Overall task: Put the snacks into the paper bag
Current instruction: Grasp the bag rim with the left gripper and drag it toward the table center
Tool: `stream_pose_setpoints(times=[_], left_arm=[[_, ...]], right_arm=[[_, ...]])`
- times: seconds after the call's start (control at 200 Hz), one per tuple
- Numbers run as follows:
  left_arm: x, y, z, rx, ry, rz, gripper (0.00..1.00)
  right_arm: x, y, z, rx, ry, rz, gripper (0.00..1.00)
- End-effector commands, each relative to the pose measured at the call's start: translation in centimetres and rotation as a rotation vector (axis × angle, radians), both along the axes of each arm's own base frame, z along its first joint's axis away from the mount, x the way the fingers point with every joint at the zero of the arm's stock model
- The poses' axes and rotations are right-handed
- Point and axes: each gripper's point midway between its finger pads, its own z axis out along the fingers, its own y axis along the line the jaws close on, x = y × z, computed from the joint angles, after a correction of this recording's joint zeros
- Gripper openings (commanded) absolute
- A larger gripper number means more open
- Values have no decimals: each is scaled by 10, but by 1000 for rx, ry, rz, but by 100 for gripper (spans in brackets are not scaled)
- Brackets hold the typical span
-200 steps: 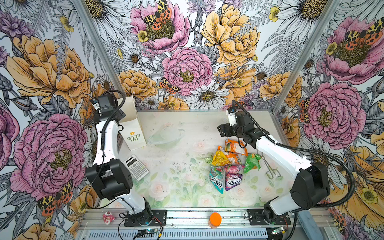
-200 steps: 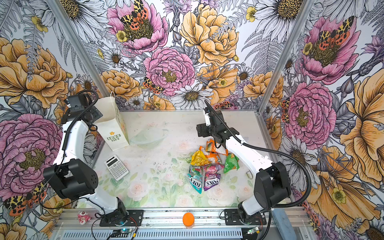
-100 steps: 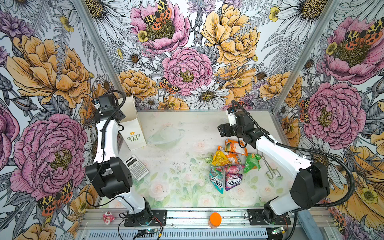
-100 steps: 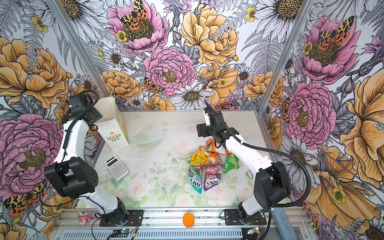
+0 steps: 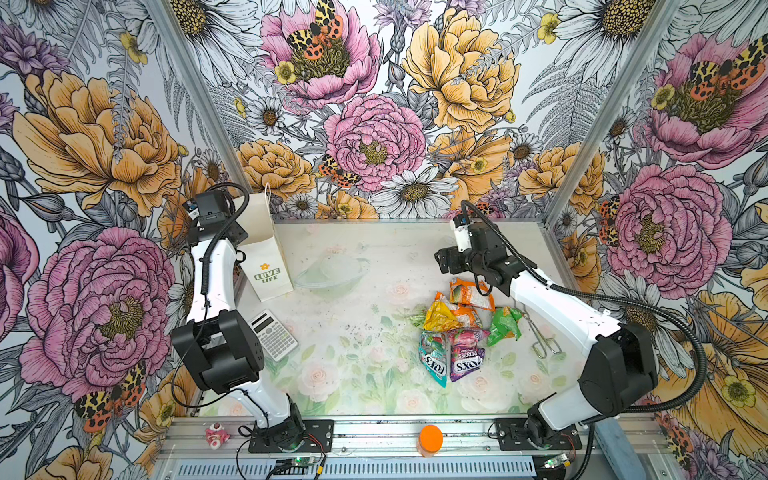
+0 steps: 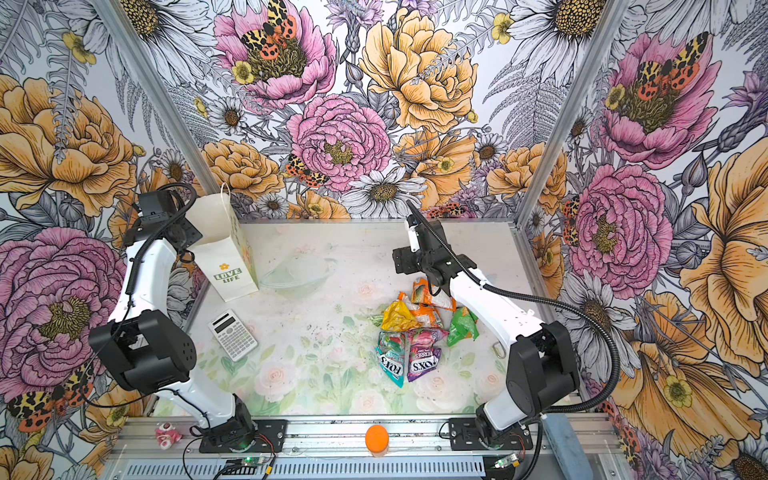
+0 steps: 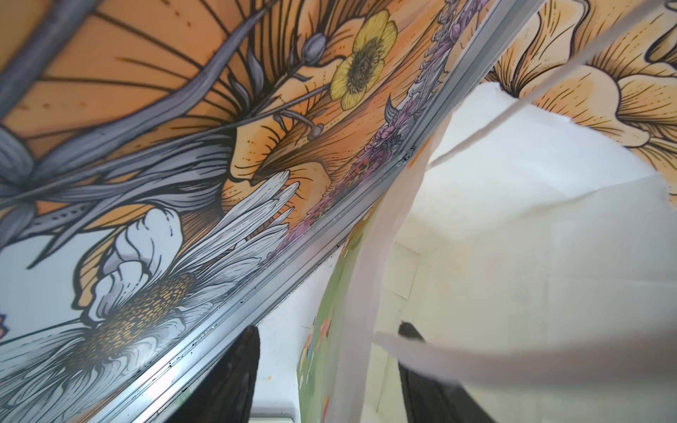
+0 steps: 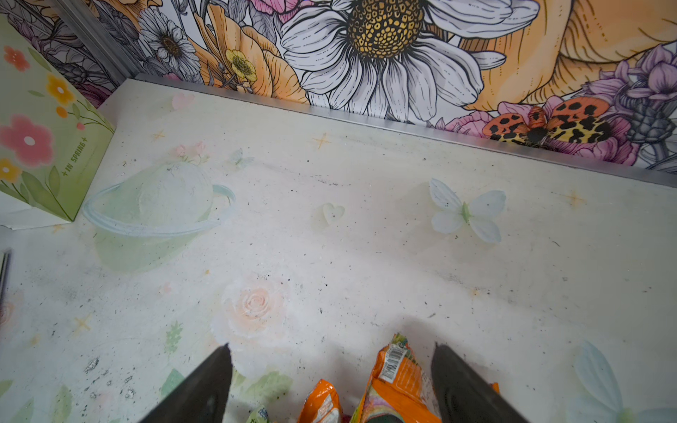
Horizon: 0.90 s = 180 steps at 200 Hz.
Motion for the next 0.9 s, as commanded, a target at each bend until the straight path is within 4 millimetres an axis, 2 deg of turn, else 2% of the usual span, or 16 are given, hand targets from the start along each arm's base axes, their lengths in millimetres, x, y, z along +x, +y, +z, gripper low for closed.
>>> stream_pose_setpoints(times=[0.0,0.3,0.731,0.896], left_arm=[[5,2,3,-20,-20,-5,58],[9,0,2,-38,-30,-20,46],[8,-2,9,-43,-49,-30,0],[11,-10,11,-78,-71,-71,0]], right_arm=[[4,4,5,-9,-15,5,87],[4,5,3,-16,-13,8,87],[3,5,0,-25,-8,10,86],[2,5,-1,-25,-6,10,85]])
